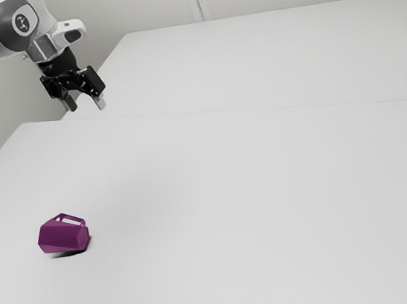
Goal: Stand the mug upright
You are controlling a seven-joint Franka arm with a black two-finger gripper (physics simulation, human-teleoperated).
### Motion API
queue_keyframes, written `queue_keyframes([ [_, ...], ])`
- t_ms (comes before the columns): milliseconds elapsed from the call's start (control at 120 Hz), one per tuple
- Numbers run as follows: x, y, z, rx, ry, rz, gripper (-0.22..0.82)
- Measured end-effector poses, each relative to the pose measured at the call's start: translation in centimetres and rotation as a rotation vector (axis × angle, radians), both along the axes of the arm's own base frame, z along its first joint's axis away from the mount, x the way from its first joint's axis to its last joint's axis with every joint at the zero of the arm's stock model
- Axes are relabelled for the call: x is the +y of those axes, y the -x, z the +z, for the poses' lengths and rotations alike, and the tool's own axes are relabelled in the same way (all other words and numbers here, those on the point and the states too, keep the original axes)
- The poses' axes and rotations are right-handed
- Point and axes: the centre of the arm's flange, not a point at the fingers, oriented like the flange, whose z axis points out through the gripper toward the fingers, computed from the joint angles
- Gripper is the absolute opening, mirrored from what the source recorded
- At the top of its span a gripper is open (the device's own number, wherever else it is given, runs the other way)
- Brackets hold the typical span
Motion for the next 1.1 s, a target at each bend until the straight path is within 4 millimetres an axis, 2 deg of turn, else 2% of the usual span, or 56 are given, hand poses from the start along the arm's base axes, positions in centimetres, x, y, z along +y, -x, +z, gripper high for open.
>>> queue_keyframes([
  [325,0.0,0.4,0.3,0.004,0.004,0.002,0.6],
  [458,-0.2,1.2,0.9,0.018,0.025,0.003,0.6],
  [500,0.4,1.7,1.1,0.026,0.05,0.017,0.6],
  [558,2.7,3.4,0.8,0.043,0.111,0.068,0.6],
  [667,9.2,6.5,-0.2,0.056,0.224,0.185,0.6],
  [833,19.2,12.7,-4.4,0.065,0.418,0.359,0.6],
  [958,25.6,17.6,-8.1,0.041,0.548,0.469,0.6],
  [1025,28.0,19.0,-10.3,0.03,0.612,0.497,0.6],
  [1100,28.7,18.7,-12.9,0.03,0.678,0.474,0.6],
])
